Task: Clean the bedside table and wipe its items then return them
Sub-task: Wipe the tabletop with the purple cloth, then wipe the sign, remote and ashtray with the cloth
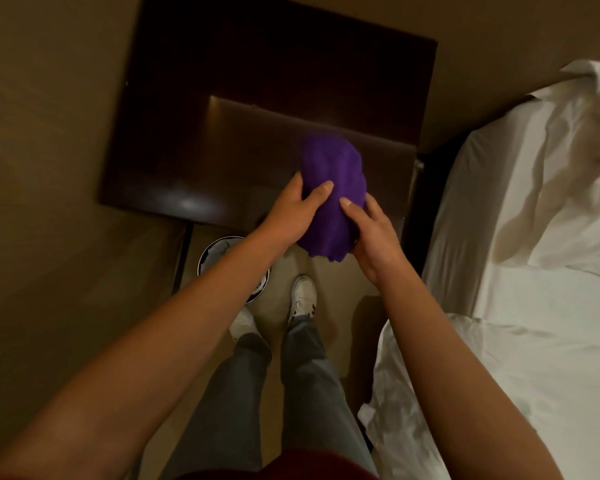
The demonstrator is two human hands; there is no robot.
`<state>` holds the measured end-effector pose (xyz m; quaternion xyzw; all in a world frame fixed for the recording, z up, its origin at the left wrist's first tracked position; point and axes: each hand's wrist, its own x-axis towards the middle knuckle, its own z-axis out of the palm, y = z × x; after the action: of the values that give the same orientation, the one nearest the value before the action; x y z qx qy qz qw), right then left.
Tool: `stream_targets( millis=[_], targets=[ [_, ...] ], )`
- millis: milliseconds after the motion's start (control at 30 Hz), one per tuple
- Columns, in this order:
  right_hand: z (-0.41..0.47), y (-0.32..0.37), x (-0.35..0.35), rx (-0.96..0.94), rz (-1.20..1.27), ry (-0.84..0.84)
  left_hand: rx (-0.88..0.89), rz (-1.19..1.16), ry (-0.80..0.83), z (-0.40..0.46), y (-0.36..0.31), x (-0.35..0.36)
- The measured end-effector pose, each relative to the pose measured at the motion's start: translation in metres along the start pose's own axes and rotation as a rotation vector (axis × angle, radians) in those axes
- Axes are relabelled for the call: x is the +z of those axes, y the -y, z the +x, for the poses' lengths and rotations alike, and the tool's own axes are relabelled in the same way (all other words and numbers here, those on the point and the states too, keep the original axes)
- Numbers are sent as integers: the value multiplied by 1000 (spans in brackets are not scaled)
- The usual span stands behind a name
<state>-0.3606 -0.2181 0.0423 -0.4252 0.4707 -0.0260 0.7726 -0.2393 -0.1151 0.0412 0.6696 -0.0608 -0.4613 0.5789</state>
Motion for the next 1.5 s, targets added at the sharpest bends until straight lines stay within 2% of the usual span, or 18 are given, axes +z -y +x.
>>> stream_targets(
  millis=[67,167,300,400,500,700,800,933,1167,1333,1500],
  targets=[
    [2,4,-13,-34,27,-50,16,109,-11,3,0,16],
    [5,11,-34,-54,85,-59,-11,108,-9,8,-2,36],
    [0,22,-60,-38,192,-27,-203,-168,37,9,-10,56],
    [-11,24,-75,-18,288,-11,-322,-305,134,5,-12,73],
    [-28,16,-84,-2,443,-6,-351,-332,218,-3,-4,88],
    [-57,-27,-89,53,624,-121,-377,-281,246,-23,24,95],
    [-70,-57,-83,29,621,-192,-402,-225,289,-35,36,88],
    [-84,-94,-68,25,588,-392,-415,-129,299,-52,54,72],
    [-136,-147,-60,74,318,-591,-485,8,378,-92,79,77],
    [-199,-177,-86,-17,163,-862,-528,167,540,-132,94,110],
    [-260,-196,-113,-184,87,-1071,-480,352,802,-175,116,151]
  ],
)
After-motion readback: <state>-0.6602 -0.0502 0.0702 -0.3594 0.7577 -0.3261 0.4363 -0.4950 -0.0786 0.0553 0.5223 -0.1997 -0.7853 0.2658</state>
